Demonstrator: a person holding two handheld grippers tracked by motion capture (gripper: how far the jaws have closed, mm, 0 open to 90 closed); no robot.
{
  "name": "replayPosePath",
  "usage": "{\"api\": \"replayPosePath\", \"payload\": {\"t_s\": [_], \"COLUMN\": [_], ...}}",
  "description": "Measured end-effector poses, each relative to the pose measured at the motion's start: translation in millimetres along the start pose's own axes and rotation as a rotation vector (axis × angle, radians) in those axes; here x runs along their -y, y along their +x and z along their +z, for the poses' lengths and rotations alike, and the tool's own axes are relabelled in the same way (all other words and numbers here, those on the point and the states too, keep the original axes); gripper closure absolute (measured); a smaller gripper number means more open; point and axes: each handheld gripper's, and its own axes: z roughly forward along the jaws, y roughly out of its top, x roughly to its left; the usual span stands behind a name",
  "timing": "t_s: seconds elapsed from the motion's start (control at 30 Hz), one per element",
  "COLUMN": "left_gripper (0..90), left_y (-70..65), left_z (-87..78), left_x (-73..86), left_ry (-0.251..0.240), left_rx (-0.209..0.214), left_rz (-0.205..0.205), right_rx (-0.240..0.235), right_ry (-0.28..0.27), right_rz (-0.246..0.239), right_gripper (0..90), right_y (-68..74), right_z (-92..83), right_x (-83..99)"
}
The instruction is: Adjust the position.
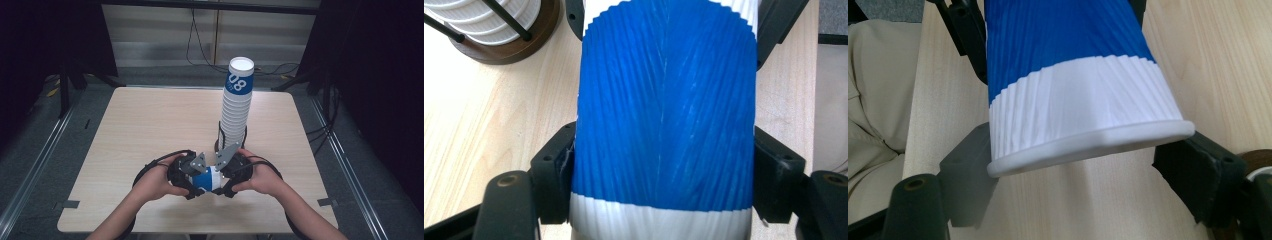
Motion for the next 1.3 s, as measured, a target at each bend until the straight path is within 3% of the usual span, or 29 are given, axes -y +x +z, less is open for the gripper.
{"api": "replayPosePath", "payload": {"t_s": [0.7, 0.8, 0.83, 1.3], "left_gripper": [27.8, 27.6, 27.6, 27.4], "left_y": [0.5, 0.1, 0.1, 5.8], "left_z": [0.6, -1.5, -1.5, -9.5], "left_x": [10.2, 13.5, 13.5, 23.9], "left_ry": [-0.055, -0.086, -0.086, -0.135], "left_rx": [0.042, 0.048, 0.048, 0.053], "left_rz": [-0.041, -0.055, -0.055, -0.094], "right_rx": [-0.005, -0.006, -0.013, 0.003], "right_ry": [-0.009, -0.034, -0.069, -0.184], "right_rz": [-0.034, -0.023, -0.004, 0.075], "right_gripper": [18.3, 16.7, 15.8, 12.8], "right_y": [1.6, 2.4, 2.7, -2.4], "right_z": [-1.5, -1.3, -1.2, -6.3], "right_x": [-2.9, -0.9, 1.5, 20.9]}}
